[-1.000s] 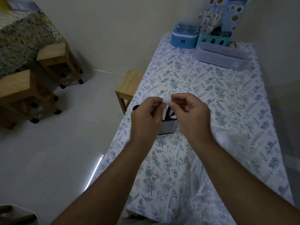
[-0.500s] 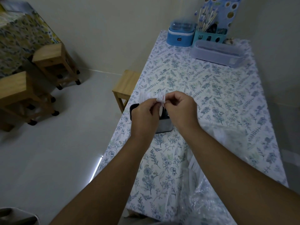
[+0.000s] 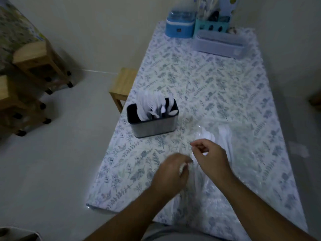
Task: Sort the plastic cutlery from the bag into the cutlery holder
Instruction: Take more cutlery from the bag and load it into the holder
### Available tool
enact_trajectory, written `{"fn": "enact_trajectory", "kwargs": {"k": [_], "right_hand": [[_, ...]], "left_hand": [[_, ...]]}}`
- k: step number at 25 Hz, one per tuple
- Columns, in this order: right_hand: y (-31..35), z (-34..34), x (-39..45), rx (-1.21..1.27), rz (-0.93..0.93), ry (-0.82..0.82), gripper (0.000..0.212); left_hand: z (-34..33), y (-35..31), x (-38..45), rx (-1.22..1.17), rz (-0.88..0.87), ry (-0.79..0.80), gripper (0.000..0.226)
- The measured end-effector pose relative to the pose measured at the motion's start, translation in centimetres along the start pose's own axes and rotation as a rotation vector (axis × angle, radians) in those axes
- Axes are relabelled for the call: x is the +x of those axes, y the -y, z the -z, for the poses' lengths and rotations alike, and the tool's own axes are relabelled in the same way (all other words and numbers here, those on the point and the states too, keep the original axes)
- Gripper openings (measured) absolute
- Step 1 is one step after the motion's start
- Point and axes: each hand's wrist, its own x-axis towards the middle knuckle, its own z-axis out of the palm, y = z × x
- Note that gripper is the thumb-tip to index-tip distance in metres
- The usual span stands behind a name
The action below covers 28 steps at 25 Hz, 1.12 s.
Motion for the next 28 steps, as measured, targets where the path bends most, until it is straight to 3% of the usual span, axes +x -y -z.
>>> {"fn": "enact_trajectory", "kwargs": {"k": [2,3,5,7,10,14,17,19,23,28], "right_hand": [[-3.7,0.9,-3.0,-0.043,-0.096,-0.014,0.02],[-5.2,1.4,-4.4,-0.064,-0.117,0.001,0.02],[-7.5,2.2,-6.8,-0.145,-0.098,0.069,0.018],[-9.2,2.7,-8.6,-0.287,-0.011,0.144,0.016],[-10.9,2.9,-10.6,-0.398,0.096,0.16,0.018],[-11.0,2.0,-11.6,-0.406,0.153,0.198,0.023],[-10.7,1.0,-11.5,-0.439,0.18,0.229,0.028],[-10.3,0.1,-11.3,-0.452,0.149,0.244,0.033],[-8.7,-1.7,-10.3,-0.5,0.099,0.276,0.032],[-7.7,-2.5,-9.5,-0.537,0.092,0.329,0.01]], "left_hand": [[-4.0,1.9,-3.3,0.073,-0.292,0.341,0.025],[-5.1,3.2,-4.3,0.108,-0.406,0.438,0.026],[-5.5,5.5,-4.8,0.204,-0.529,0.479,0.027],[-4.5,6.7,-4.4,0.361,-0.475,0.368,0.033],[-3.4,5.8,-4.6,0.371,-0.209,0.211,0.045],[-3.4,6.0,-7.6,0.471,-0.373,0.425,0.043],[-2.5,6.8,-8.3,0.604,-0.027,0.26,0.048],[-2.4,6.3,-8.9,0.591,0.076,0.22,0.054],[-3.1,5.3,-10.2,0.504,-0.097,0.329,0.054],[-3.5,5.0,-10.5,0.492,-0.104,0.324,0.055]]}}
